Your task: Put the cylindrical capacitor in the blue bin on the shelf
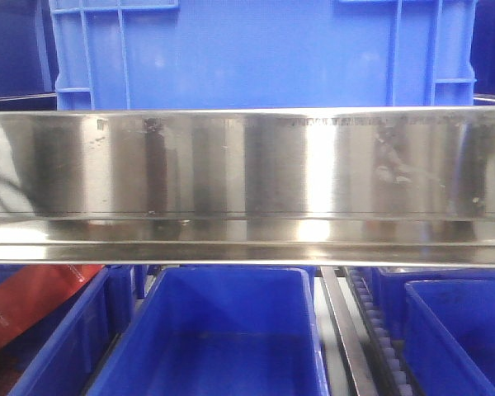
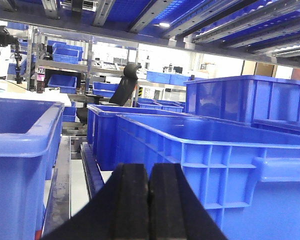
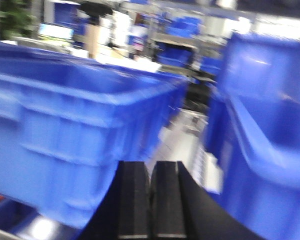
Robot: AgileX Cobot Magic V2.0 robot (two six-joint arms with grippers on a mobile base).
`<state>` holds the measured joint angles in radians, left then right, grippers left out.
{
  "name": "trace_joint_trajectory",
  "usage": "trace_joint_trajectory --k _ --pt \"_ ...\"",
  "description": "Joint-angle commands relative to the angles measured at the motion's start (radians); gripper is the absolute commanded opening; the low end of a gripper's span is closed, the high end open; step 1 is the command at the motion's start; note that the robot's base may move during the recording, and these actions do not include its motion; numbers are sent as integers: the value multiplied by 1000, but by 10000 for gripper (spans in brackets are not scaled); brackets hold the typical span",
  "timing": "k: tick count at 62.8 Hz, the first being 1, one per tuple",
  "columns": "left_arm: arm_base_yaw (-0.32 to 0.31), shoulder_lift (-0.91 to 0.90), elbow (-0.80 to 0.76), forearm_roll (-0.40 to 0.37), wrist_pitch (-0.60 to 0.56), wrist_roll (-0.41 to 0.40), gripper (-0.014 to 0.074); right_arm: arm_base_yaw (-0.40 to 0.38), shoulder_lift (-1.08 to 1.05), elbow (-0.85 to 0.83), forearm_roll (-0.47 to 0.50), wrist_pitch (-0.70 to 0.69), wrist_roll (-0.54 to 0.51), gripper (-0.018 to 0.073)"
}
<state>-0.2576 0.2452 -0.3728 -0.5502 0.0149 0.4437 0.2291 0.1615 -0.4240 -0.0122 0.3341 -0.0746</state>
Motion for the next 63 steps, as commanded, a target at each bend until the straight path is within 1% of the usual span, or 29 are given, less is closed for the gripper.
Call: trace_joint_trajectory --k 1,5,8,15,25,42,53,63 --pt "3 -4 2 -6 -15 -5 -111 -82 -61 76 -8 -36 30 -167" --pt "3 -4 2 -6 -15 -5 -111 -138 -100 133 -2 -63 37 -167" --pt "3 -4 2 -6 -15 -5 -111 -169 -135 186 0 -116 38 -167" --pt "3 -4 2 -6 -15 -5 -111 -201 -162 303 5 -217 38 -167" --pt "3 -4 2 -6 -15 -5 -111 -201 -162 383 12 -238 38 -167" --pt "3 -4 2 -6 -15 -5 -111 -201 -162 420 38 -247 39 -167" --pt "3 -4 2 -6 -15 -5 -111 -201 -162 424 40 -312 101 -167" --pt "3 -4 2 -6 -15 -5 -111 -201 -162 424 40 -297 102 -167"
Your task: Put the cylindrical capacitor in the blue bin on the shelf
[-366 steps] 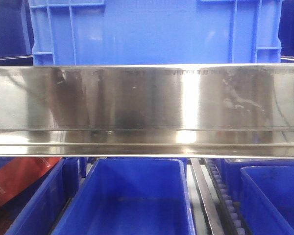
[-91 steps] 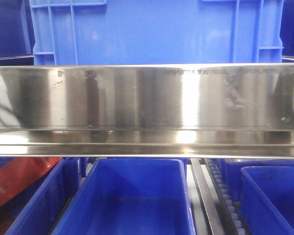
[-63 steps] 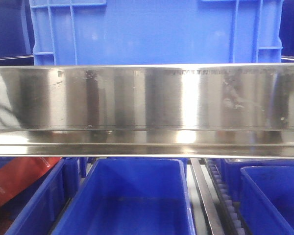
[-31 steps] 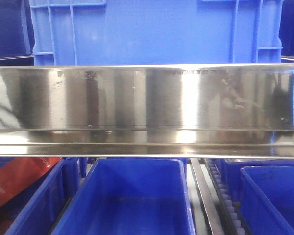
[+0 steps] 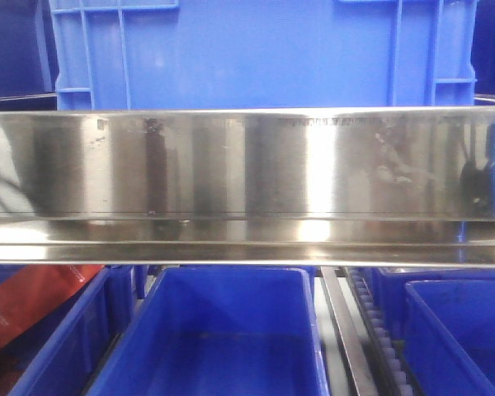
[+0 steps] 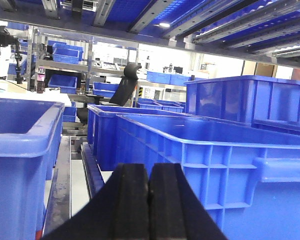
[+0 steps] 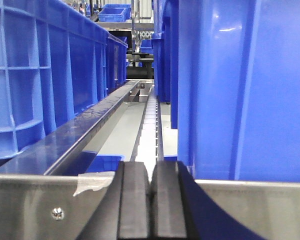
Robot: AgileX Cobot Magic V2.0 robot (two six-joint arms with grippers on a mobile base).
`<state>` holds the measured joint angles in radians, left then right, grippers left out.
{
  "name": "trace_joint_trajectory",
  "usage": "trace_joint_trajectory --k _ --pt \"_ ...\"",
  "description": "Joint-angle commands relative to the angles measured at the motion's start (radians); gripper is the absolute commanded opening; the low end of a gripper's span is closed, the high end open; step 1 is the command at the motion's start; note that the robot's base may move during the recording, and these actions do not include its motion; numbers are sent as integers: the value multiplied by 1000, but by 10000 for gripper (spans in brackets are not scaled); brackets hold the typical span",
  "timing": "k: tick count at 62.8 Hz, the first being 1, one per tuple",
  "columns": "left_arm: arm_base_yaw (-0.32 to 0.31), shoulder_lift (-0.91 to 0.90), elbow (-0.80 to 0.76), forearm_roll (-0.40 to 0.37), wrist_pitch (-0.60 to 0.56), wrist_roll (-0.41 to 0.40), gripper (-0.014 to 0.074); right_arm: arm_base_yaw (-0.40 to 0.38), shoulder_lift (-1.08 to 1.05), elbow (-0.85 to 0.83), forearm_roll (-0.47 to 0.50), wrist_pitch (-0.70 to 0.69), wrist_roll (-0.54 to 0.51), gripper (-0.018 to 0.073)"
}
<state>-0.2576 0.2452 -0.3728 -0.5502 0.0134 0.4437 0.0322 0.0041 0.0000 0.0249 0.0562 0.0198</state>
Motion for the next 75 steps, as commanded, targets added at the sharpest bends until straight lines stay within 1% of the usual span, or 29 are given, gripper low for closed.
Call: trace_joint_trajectory --k 1,70,72,75 --pt "3 -4 2 -6 -13 -5 -111 -4 -4 0 3 -13 8 -167" --pt "5 -4 6 -8 -13 -5 -111 -4 -4 0 3 -5 8 -167" --pt "11 -4 9 2 -13 -5 -111 -4 -4 0 3 -5 8 -167" --pt "32 -5 16 57 -13 -38 -111 -4 -4 0 3 -5 8 -167"
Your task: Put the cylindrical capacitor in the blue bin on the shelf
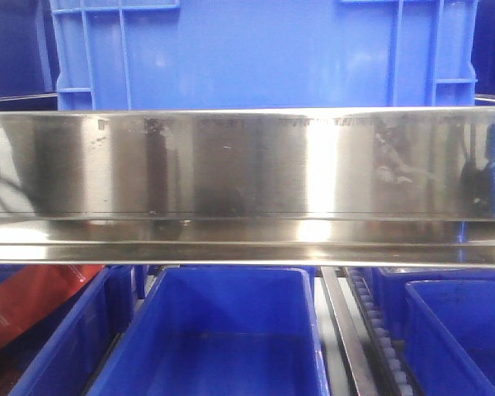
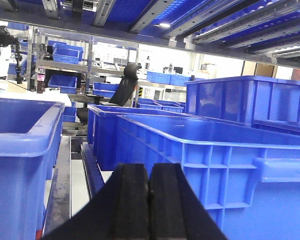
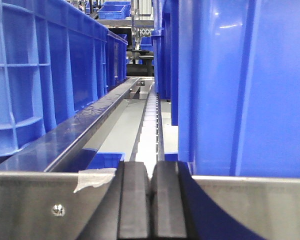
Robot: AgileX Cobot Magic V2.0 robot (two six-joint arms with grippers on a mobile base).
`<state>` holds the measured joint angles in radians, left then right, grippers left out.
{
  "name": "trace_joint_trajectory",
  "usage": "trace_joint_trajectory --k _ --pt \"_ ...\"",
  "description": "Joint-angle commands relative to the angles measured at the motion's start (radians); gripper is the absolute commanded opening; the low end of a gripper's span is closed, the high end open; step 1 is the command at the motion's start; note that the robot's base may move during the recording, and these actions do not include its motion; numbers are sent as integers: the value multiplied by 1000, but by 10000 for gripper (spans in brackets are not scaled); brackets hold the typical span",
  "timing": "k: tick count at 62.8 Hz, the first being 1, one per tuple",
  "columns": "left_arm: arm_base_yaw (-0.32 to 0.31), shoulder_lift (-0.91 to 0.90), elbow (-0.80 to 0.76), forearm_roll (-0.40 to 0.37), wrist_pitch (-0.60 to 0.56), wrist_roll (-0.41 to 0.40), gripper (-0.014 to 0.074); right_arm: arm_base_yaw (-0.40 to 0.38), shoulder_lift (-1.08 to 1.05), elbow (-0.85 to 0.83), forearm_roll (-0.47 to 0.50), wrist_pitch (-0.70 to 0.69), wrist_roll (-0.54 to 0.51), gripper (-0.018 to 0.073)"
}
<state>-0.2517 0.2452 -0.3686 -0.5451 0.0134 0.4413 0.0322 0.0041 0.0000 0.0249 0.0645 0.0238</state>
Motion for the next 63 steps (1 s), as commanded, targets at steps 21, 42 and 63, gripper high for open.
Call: trace_joint_trajectory --k 21,42,63 --pt "255 -101 158 492 82 -408 -111 -4 -4 0 3 -13 4 -167" --pt "276 -245 351 545 67 -408 -111 -4 -4 0 3 -13 4 -167" --pt "276 -245 369 539 0 -408 -111 -4 -4 0 3 -13 4 -167"
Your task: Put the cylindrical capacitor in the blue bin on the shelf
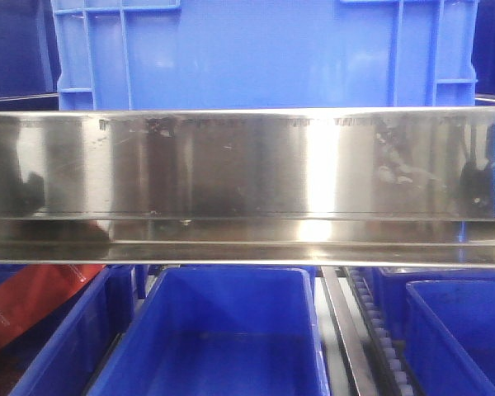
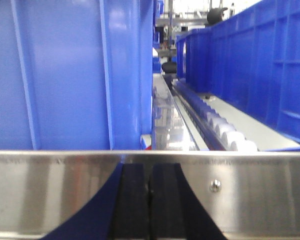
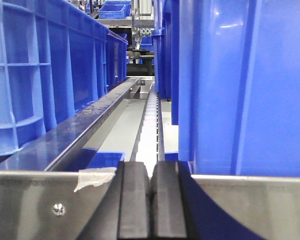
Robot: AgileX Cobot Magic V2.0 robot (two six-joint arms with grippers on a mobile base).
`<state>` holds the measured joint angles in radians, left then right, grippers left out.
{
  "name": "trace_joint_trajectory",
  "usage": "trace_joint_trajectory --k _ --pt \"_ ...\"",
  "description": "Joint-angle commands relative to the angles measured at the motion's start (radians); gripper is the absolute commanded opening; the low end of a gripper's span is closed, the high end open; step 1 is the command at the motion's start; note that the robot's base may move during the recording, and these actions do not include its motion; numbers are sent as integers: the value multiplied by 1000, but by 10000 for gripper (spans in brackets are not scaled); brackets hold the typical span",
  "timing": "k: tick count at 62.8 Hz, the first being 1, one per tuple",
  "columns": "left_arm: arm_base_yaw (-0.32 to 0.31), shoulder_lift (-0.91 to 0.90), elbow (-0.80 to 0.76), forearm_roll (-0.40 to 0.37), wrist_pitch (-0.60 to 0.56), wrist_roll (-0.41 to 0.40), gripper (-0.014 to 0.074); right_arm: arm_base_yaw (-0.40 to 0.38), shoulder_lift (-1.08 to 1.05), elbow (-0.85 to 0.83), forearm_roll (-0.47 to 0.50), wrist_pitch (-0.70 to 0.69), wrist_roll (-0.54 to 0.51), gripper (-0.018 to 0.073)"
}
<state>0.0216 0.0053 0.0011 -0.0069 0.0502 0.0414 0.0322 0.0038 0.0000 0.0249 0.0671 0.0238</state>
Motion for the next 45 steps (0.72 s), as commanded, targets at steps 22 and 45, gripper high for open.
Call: trace_joint_trajectory --k 22,45 --pt "3 -5 -1 0 -39 -8 -111 -4 -4 0 3 -15 4 -167" --pt "3 -5 -1 0 -39 -8 -111 -4 -4 0 3 -15 4 -167"
